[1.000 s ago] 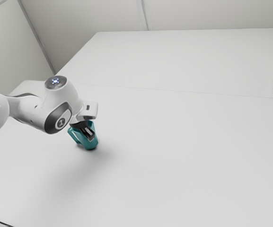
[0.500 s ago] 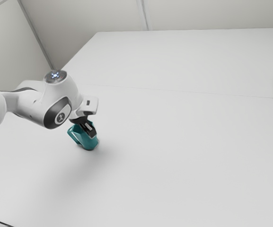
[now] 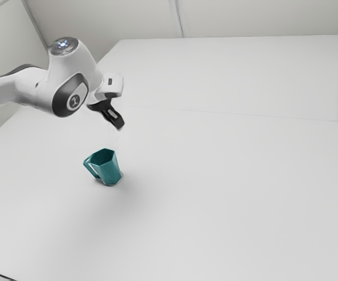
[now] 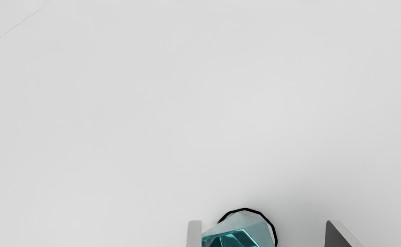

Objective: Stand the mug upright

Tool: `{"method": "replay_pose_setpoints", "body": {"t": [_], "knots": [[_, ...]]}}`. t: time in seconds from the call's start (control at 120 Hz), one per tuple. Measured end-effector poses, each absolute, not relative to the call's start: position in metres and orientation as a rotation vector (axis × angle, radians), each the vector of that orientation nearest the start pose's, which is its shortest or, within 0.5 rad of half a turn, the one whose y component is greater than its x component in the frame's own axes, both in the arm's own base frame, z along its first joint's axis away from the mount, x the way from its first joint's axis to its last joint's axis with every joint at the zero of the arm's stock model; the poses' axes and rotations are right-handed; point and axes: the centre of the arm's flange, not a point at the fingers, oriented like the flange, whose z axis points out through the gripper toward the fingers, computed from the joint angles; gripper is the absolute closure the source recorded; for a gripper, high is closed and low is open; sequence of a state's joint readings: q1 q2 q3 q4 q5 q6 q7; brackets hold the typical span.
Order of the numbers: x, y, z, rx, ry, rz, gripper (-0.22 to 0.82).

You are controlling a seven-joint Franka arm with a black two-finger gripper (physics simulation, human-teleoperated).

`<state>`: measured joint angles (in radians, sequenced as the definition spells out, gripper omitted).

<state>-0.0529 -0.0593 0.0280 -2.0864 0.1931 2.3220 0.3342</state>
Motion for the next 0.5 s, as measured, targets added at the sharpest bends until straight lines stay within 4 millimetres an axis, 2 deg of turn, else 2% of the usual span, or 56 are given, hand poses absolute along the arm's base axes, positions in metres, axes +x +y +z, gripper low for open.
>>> {"method": "replay_pose_setpoints", "body": {"t": [0.092, 0.217, 0.367, 0.5], "knots": [[0.585, -0.014, 0.517, -2.875, 0.626, -0.38, 0.21], [0.61, -0.017, 0.539, -2.972, 0.536, -0.276, 0.12], [0.62, 0.018, 0.548, -3.091, 0.326, -0.102, 0.06], [0.615, 0.019, 0.548, -3.133, 0.251, 0.02, 0.03]]}}
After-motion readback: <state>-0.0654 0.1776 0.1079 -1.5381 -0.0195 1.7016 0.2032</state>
